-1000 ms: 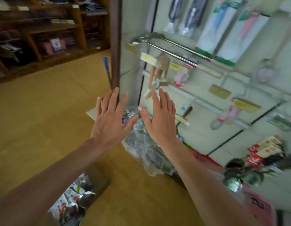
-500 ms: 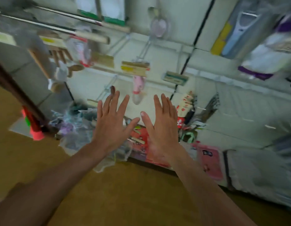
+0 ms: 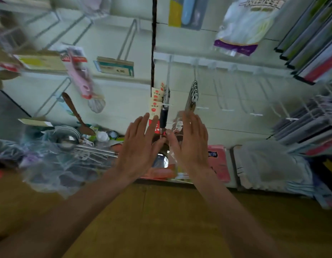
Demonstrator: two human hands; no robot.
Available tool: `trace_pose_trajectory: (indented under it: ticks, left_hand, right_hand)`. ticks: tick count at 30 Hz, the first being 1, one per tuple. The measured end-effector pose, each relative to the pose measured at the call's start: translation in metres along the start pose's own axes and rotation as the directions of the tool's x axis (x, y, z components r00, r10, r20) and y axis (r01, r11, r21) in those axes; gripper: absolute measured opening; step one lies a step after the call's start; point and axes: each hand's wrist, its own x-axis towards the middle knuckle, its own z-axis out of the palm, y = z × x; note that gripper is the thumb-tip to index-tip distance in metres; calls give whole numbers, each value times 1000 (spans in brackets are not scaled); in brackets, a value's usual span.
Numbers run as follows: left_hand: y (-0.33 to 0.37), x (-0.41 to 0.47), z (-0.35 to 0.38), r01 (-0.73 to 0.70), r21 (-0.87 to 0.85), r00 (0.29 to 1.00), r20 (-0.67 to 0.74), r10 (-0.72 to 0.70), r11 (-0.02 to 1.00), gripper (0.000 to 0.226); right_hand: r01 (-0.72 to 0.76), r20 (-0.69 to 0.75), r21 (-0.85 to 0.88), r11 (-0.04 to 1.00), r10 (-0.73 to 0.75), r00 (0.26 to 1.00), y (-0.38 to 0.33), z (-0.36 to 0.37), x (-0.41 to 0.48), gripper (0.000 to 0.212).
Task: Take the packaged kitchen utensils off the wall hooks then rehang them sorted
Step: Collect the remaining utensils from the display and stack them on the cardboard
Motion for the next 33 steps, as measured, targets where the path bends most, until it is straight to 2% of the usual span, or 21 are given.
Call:
trace_pose_trajectory:
  ticks: [6, 8, 10, 14, 17, 21, 24, 28, 33]
  left_hand:
    - [23, 25, 52, -77, -91, 996, 31, 80, 993, 61]
    - [31, 33, 70, -132, -85, 991, -14, 131, 988, 51]
    - [36, 42, 90, -162, -82, 986, -63, 157, 983, 50]
    - [38, 67, 120, 53, -321, 998, 43, -41, 945, 48]
    - [45, 93, 135, 169, -472, 985, 60, -160, 865, 41]
    - [50, 120, 150, 355, -532, 934, 175, -311, 769, 44]
    - [41, 134, 164, 368, -551, 929, 183, -322, 749, 47]
    - [36, 149, 165, 425, -615, 889, 144, -435, 664, 53]
    - [37, 152, 165, 406, -656, 891, 131, -434, 637, 51]
  right_hand:
    - [41, -130, 30, 999, -37, 991, 40, 11, 15, 62]
    - [54, -203, 58, 997, -41, 978, 52, 17, 21, 54]
    - [61, -243, 99, 993, -36, 969, 64, 27, 22, 47]
    - [5, -275, 182, 983, 45, 960, 86, 44, 35, 40]
    - [-49, -281, 248, 967, 120, 952, 90, 53, 67, 37]
    - [-159, -212, 337, 928, 239, 947, 88, 66, 101, 44]
    - [-175, -214, 373, 911, 269, 939, 91, 68, 113, 37]
    - [-156, -229, 341, 927, 243, 943, 95, 66, 114, 33]
    - [-140, -251, 334, 932, 231, 940, 94, 66, 112, 29]
